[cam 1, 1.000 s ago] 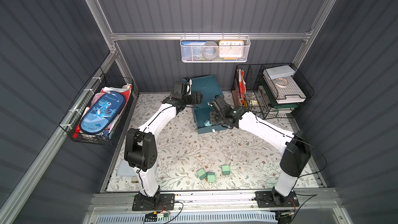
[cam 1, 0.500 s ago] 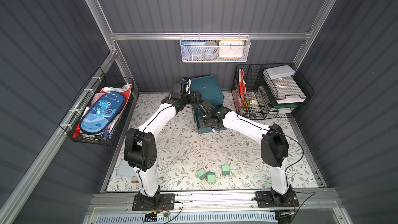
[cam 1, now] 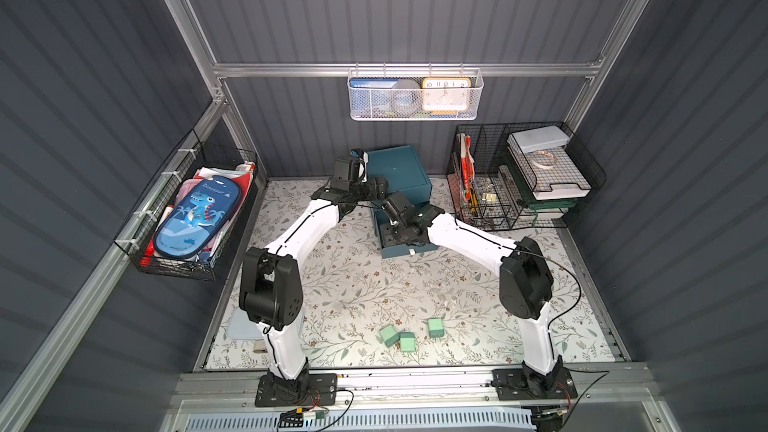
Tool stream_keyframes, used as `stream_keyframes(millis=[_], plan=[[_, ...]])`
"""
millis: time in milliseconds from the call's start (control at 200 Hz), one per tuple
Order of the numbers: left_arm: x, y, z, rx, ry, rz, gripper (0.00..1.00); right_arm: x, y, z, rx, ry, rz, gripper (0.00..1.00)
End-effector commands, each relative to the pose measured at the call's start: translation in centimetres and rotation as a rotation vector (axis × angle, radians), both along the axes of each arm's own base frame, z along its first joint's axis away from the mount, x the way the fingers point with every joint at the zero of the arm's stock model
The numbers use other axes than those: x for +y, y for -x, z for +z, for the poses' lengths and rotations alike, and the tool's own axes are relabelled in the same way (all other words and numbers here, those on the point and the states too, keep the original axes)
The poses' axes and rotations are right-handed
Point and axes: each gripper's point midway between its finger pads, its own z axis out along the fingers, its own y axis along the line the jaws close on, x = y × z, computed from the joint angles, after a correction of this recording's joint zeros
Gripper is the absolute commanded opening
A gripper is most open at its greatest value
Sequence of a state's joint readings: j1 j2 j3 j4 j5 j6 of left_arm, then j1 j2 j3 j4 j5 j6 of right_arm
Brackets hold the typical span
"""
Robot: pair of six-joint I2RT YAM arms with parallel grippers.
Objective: Place the plugs into the drawer by color
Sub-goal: Place the plug in the drawer, then close the drawer in the storage box.
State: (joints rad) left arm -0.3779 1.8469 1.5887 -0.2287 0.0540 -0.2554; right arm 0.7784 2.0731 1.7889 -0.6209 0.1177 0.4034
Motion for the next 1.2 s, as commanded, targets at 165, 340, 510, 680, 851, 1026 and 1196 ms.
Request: stream_keyframes(millis=[165, 340, 510, 680, 851, 1026, 1196], plan=[[-0.1, 1.2, -3.9, 0.116, -0.052, -0.02, 0.91, -0.1, 0.4, 7.1, -0.094, -0.081, 0.042, 0.62], [-0.1, 1.2, -4.1, 0.12, -0.055, -0.02, 0.91, -2.8, 3.7, 9.7, -0.14, -0.188, 0.024, 0.63], [-0.1, 1.1, -4.2, 0.12, -0.058, -0.017, 0.91, -5.6, 7.3, 7.0, -0.168, -0.337, -0.026, 0.43], [0.0, 1.1, -4.6, 0.127, -0.063, -0.014, 0.91, -6.5, 9.2, 2.5, -0.156, -0.442, -0.077, 0.22], [-0.1, 1.1, -4.5, 0.122, -0.067, -0.021, 0.9, -6.8, 7.0, -0.1, -0.234, -0.423, -0.137, 0.14], [0.0, 1.1, -4.5, 0.118, -0.076, -0.023, 0.9, -6.4, 4.4, 1.0, -0.295, -0.448, -0.157, 0.13], [0.0, 1.3, -3.9, 0.096, -0.065, -0.025, 0.9, -5.6, 1.9, 1.7, -0.326, -0.475, -0.16, 0.13]])
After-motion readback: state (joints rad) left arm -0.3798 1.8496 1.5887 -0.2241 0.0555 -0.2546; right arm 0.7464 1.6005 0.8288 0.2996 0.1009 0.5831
